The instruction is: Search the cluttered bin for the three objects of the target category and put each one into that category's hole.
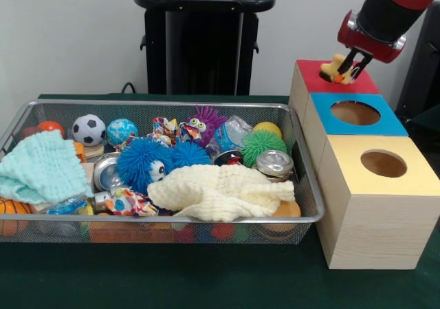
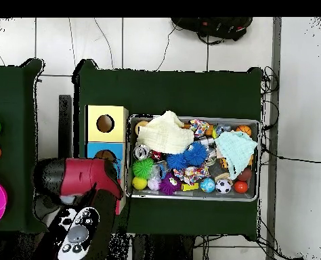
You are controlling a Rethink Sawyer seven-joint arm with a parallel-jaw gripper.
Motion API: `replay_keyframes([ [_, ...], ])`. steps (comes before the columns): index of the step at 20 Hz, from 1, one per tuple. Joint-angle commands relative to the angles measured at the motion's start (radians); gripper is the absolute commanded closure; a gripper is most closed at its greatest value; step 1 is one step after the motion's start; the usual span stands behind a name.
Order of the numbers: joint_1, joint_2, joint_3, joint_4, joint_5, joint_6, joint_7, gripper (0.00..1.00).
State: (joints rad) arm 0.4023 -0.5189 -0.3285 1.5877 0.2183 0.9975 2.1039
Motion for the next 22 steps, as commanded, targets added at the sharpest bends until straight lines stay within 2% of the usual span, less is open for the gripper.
replay_keyframes([
  [1,-0.044,0.124,0.052,-0.159,0.067,0.009,0.307,1.00],
  [4,-0.043,0.110,0.051,-0.118,0.072,-0.040,0.289,1.00],
  [9,-0.049,0.082,0.062,-0.076,0.082,-0.064,0.254,1.00],
  [10,-0.050,0.078,0.064,-0.070,0.084,-0.066,0.249,0.00],
  [16,-0.060,0.065,0.072,-0.046,0.091,-0.083,0.222,0.00],
  [22,-0.065,0.069,0.065,-0.059,0.098,-0.049,0.221,0.00],
])
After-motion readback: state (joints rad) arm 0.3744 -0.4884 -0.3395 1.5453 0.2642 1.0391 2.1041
